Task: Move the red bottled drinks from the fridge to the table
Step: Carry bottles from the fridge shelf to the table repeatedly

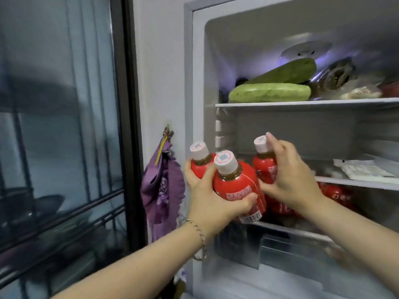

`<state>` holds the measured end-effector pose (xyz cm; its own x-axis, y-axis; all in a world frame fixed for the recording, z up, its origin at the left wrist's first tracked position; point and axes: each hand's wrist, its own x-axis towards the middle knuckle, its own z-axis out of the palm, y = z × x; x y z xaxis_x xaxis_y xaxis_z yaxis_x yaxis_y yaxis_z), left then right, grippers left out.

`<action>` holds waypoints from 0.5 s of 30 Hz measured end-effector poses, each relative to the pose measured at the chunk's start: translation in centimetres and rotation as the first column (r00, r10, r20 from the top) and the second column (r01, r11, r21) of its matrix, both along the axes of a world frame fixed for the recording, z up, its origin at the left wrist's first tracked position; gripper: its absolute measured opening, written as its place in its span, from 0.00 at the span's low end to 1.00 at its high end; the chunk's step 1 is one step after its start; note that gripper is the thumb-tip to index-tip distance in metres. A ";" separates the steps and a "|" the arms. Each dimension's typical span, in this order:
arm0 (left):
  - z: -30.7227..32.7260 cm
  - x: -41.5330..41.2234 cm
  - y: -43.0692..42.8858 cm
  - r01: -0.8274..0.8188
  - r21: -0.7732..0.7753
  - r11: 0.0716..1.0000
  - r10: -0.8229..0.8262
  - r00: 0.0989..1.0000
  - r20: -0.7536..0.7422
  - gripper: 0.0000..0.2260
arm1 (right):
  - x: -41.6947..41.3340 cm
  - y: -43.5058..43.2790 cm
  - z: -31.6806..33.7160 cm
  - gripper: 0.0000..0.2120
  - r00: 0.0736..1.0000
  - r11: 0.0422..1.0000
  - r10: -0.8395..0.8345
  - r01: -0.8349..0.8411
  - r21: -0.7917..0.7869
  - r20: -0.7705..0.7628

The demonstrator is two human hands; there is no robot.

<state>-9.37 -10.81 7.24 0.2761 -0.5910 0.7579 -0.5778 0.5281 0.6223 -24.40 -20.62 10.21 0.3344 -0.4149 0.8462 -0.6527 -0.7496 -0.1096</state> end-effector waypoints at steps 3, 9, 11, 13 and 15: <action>-2.5 0.4 5.6 -0.135 0.035 0.990 0.134 0.990 0.046 0.28 | 2.5 4.0 -1.6 0.54 0.993 0.976 0.122 -0.121 0.183 0.008; -7.1 1.3 18.2 -0.412 0.117 0.904 0.407 0.911 0.065 0.26 | 7.3 12.0 -5.4 0.28 0.899 0.613 0.367 -0.426 0.665 0.238; -8.7 1.4 23.1 -0.514 0.188 0.837 0.516 0.855 0.042 0.26 | 9.0 15.4 -7.5 0.25 0.845 0.414 0.477 -0.460 0.785 0.244; -10.4 1.6 28.5 -0.608 0.238 0.758 0.619 0.784 0.031 0.26 | 10.7 19.9 -9.4 0.27 0.781 0.286 0.584 -0.452 0.845 0.220; -12.0 1.8 33.4 -0.680 0.264 0.685 0.696 0.717 0.039 0.27 | 12.1 24.7 -11.2 0.30 0.724 0.236 0.666 -0.436 0.869 0.182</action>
<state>-7.60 22.59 -4.78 0.7184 -0.3756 0.5855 -0.6753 -0.1749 0.7165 -12.31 4.13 -0.98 0.8756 -0.4745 0.0905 -0.2043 -0.5336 -0.8207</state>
